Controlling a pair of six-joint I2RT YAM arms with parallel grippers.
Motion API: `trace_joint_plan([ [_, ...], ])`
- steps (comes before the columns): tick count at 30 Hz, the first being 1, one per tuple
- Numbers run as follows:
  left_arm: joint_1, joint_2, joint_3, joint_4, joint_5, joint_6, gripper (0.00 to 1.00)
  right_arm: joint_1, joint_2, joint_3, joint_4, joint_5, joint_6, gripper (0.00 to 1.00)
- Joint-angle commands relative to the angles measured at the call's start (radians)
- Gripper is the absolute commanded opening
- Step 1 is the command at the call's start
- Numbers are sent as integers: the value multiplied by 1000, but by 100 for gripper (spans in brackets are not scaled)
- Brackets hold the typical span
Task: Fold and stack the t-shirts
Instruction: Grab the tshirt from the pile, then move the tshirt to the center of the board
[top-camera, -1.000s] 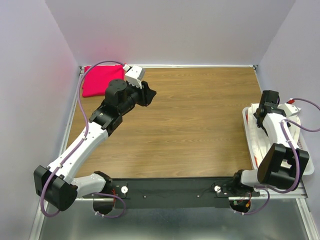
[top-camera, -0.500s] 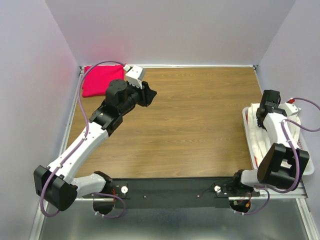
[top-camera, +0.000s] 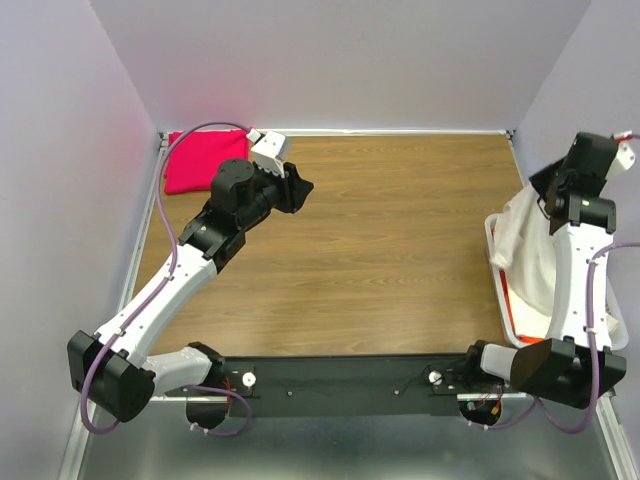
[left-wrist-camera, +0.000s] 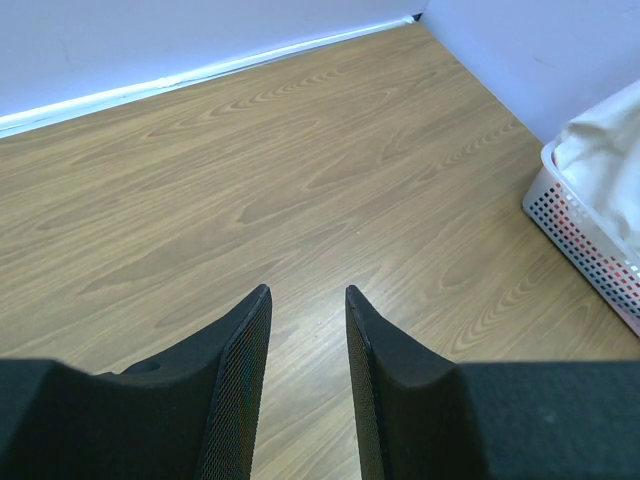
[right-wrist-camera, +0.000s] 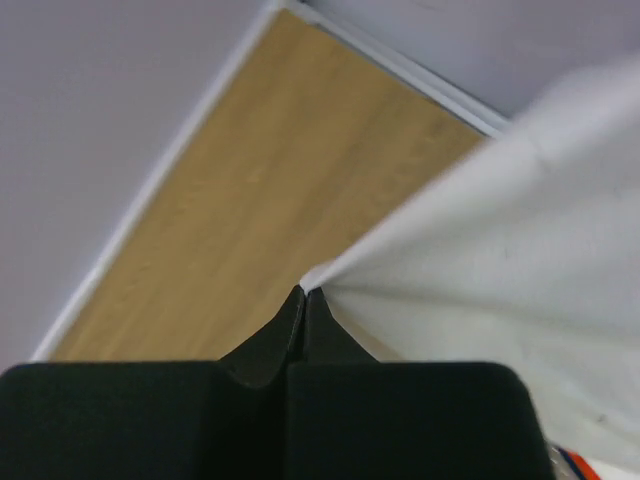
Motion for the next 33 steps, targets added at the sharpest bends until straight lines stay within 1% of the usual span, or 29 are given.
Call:
trace_joint_plan([
  [1,-5,-20,-5,-1,-22,10,44,57,-19,186,52,-267,-18,0],
  [3,-5,-23,-3,-3,-31,12,43,160,-15,246,73,-280,-4,0],
  [5,-4,-29,-3,-3,-45,13,44,269,-4,295,90,-245,-6,0],
  [6,-4,-32,-3,-1,-51,15,43,379,22,352,95,-244,-10,0],
  [7,-2,-37,-3,-3,-63,13,43,433,36,376,99,-205,-13,1],
  [8,-2,-37,-3,-6,-71,15,44,534,56,406,102,-192,-18,0],
  [10,2,-42,-2,-10,-101,15,43,640,118,479,107,-134,-36,0],
  [11,5,-49,-2,-15,-115,15,44,751,143,505,107,-107,-49,0],
  [12,10,-52,-2,-16,-126,13,44,804,198,563,101,-77,-77,0],
  [13,12,-63,-5,-18,-170,12,44,897,223,590,98,-35,-90,0],
  [14,16,-68,-5,-23,-199,5,44,898,247,613,95,-14,-102,0],
  [15,28,-72,-5,-32,-222,1,44,980,276,642,90,7,-124,1],
  [16,33,-80,-5,-33,-247,-7,44,1011,315,674,79,50,-130,1],
  [18,48,-104,-9,-33,-308,-16,44,1056,339,674,78,61,-122,0],
  [19,51,-111,-17,-32,-322,-21,45,1056,344,642,78,70,-119,0],
  [22,61,-144,-34,-15,-362,-34,45,1056,329,564,76,183,-113,0],
  [23,62,-157,-38,-10,-374,-38,45,1052,303,503,76,244,-113,0],
  [25,64,-161,-40,-9,-382,-41,45,1026,265,422,76,286,-99,0],
  [26,65,-160,-42,-6,-379,-41,45,957,219,330,76,267,-89,0],
  [28,65,-152,-40,-6,-358,-42,45,856,179,238,79,174,-55,0],
  [29,67,-141,-39,-6,-347,-44,45,805,165,192,81,152,-53,1],
  [30,67,-137,-38,-4,-333,-45,45,712,165,132,81,132,-65,3],
  [31,67,-132,-37,-4,-324,-51,45,669,174,104,81,116,-70,5],
  [32,68,-121,-38,-4,-298,-51,45,598,184,84,82,86,-72,7],
  [33,68,-114,-37,-3,-286,-53,45,572,200,62,84,75,-84,15],
])
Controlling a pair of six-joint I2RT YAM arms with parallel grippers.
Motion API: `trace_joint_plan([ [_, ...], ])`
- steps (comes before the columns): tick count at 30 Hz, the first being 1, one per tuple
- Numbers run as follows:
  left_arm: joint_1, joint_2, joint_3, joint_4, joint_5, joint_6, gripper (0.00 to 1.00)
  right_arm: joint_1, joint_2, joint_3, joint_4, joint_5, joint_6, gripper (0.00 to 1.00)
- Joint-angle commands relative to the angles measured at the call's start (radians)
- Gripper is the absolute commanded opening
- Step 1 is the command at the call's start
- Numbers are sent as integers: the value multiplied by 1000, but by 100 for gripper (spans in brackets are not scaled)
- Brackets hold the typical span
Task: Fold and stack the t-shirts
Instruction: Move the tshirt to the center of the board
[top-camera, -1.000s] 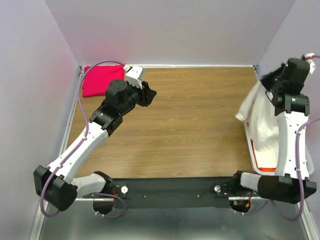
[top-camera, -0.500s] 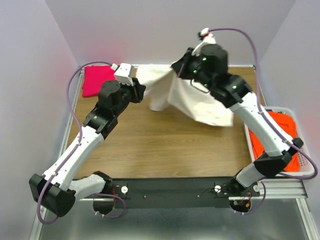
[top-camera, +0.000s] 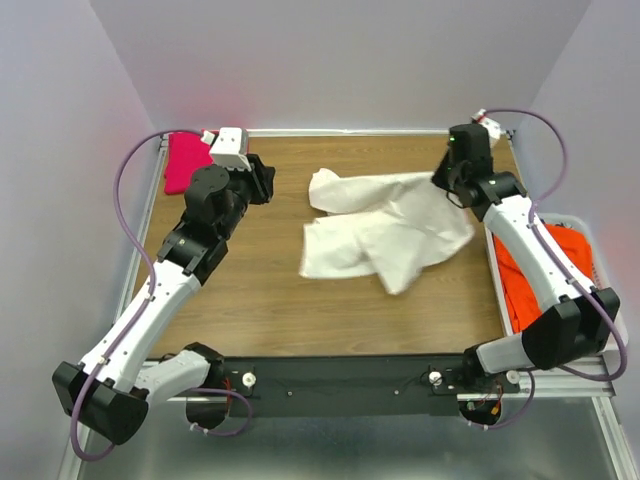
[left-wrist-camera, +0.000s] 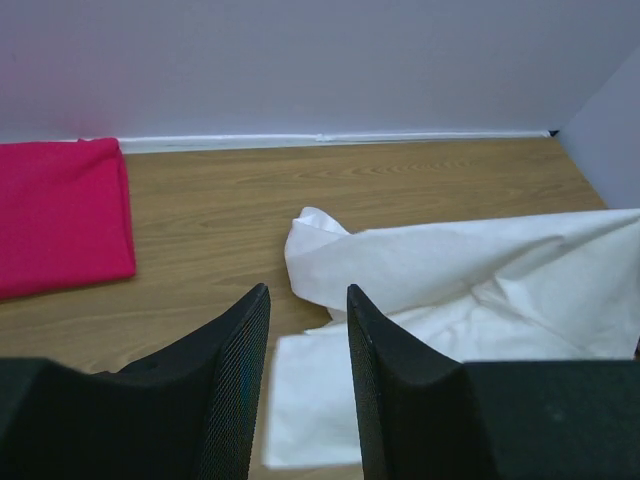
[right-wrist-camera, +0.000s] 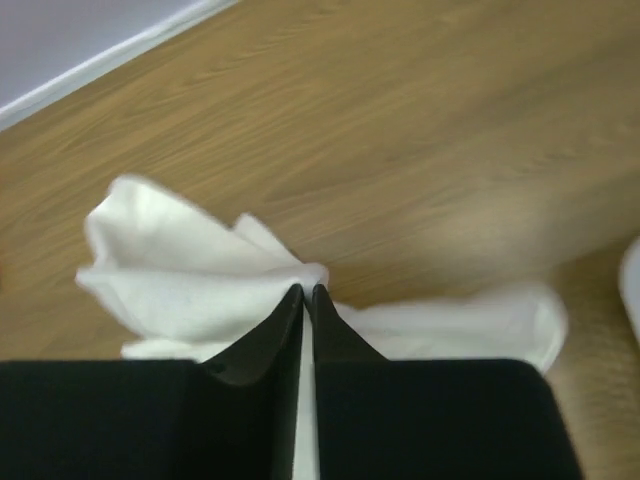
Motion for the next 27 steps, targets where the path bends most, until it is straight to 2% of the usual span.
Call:
trace_joint_plan([
  [1,6,27,-12,21,44,-24,45,-154,48,-75,23,-38,-10,21],
  [3,6,42,-14,19,70,-32,45,-162,77,-75,18,-30,-24,35],
  [4,6,50,-17,18,82,-38,45,-164,73,-91,13,-79,-13,50],
  [5,6,54,-17,19,87,-44,45,-161,59,-106,18,-96,-9,57],
  [7,6,67,-30,22,100,-63,45,-145,12,-169,36,-113,17,62],
  [11,6,97,-63,31,157,-122,45,-41,-73,-311,38,-43,63,62],
  [15,6,140,-147,120,251,-236,43,7,-131,-489,71,-13,131,61],
  [18,5,232,-202,229,272,-314,42,26,-105,-566,114,-45,167,60],
  [24,-3,513,-158,338,217,-412,44,163,-29,-588,187,-52,217,61],
  [27,-17,652,-97,375,283,-432,46,217,28,-573,190,-26,234,65],
])
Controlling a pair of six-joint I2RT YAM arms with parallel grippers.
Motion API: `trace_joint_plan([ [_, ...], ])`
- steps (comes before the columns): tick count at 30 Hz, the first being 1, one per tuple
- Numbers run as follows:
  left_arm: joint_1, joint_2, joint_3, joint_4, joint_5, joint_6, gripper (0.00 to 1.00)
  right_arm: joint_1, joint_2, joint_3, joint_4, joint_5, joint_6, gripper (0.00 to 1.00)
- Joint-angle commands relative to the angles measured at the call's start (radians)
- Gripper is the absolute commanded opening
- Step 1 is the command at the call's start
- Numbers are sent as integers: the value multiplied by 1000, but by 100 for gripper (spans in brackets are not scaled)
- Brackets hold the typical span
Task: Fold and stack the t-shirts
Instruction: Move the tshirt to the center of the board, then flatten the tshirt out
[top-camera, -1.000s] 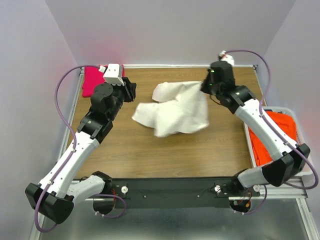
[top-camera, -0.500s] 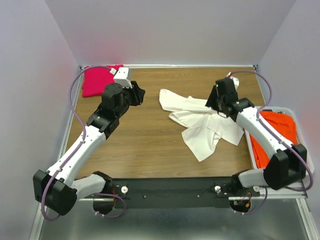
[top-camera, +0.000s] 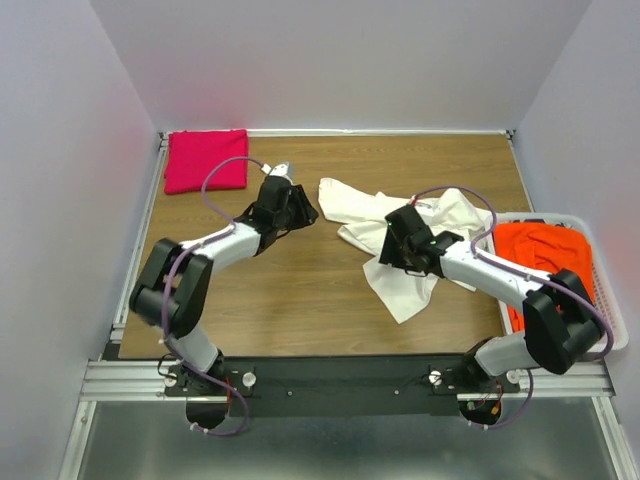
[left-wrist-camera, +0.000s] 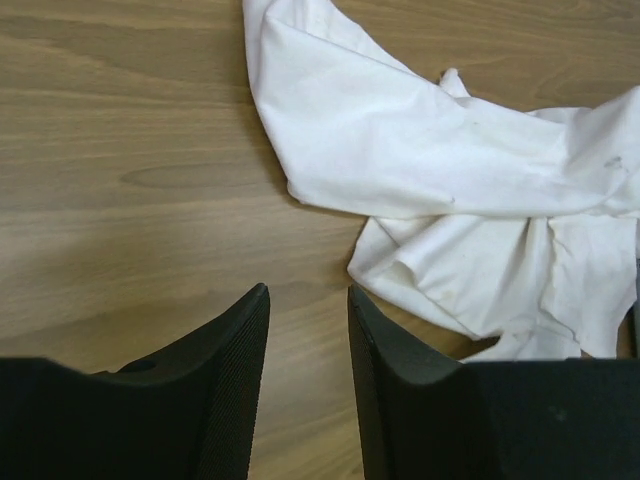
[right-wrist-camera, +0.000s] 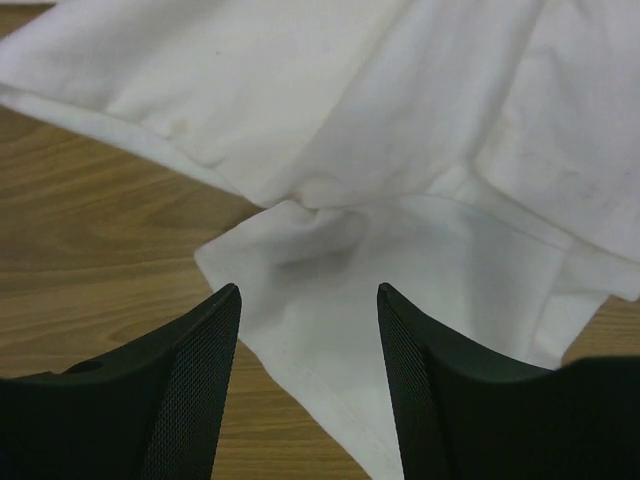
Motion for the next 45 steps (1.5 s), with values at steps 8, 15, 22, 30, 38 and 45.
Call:
trace_joint_plan([
  [8,-86,287,173,137,88,-54,52,76,68,13,65,73,81,66],
  [15,-115,387,252,110,84,-46,54,78,52,0,65,120,98,69],
  [22,-130,442,302,88,82,-42,46,76,91,-3,68,131,103,69],
  [30,-127,486,399,13,12,-19,23,76,169,9,83,151,104,68],
  [38,-72,471,423,-32,-39,1,0,76,163,-40,87,152,109,14],
  [45,-21,425,362,-36,-36,6,40,76,39,-120,68,137,103,4],
])
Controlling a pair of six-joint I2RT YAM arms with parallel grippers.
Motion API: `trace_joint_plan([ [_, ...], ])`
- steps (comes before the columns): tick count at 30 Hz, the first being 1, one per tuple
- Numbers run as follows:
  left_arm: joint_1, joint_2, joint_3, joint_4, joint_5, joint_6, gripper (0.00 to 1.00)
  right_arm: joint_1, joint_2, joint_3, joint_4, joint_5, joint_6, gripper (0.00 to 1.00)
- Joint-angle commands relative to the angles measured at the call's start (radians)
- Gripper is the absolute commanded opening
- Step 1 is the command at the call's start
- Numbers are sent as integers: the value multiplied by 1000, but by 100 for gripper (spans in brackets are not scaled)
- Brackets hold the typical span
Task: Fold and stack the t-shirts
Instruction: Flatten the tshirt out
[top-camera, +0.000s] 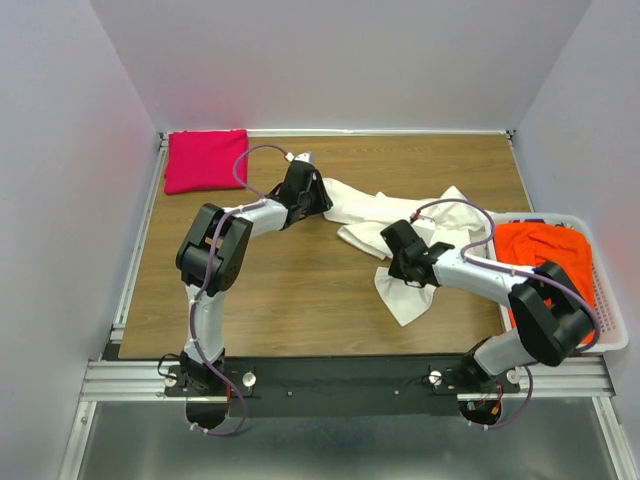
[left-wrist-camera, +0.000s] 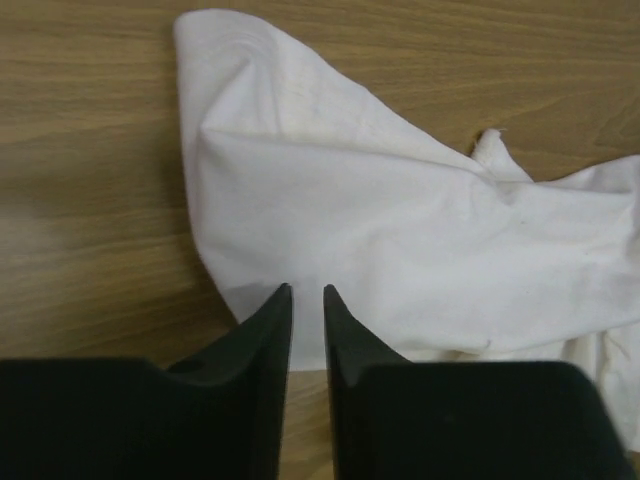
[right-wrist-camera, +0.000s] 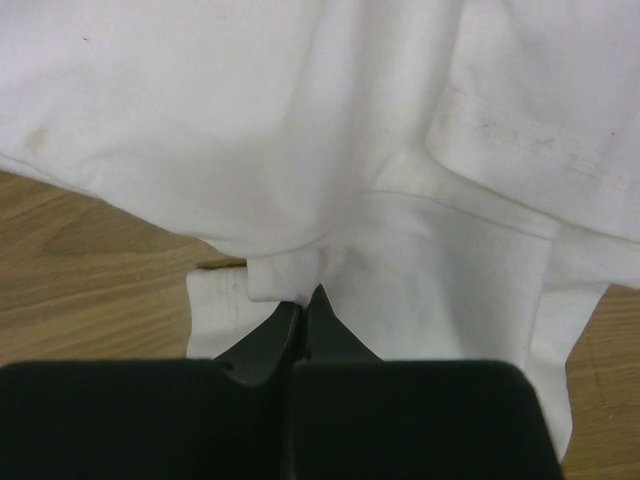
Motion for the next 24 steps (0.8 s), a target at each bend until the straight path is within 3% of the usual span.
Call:
trace_joint_plan([
  [1,9,-51,-54,-11,-45,13,46,7,-87,-45,-22,24,6,4],
  [2,9,-54,-70,-5,-44,12,57,7,-105,-50,-23,23,6,4],
  [3,11,-51,-73,1,-44,13,58,5,-113,-54,-26,20,6,4],
  [11,-1,16,-21,0,-10,5,60,7,-118,-44,-40,20,8,4],
  [13,-3,37,-6,-2,5,2,55,7,-107,-36,-40,21,8,4],
  [15,-1,45,17,1,25,2,39,7,-98,-30,-41,15,7,4],
  [16,-1,44,25,-2,25,7,29,7,-93,-27,-42,13,8,4],
  [17,5,30,40,-6,22,15,9,7,-93,-25,-42,10,5,4],
  [18,9,21,48,-23,18,16,2,7,-93,-27,-42,6,3,4],
  [24,134,-151,19,-75,2,18,0,7,-110,-51,-40,-63,-10,1],
])
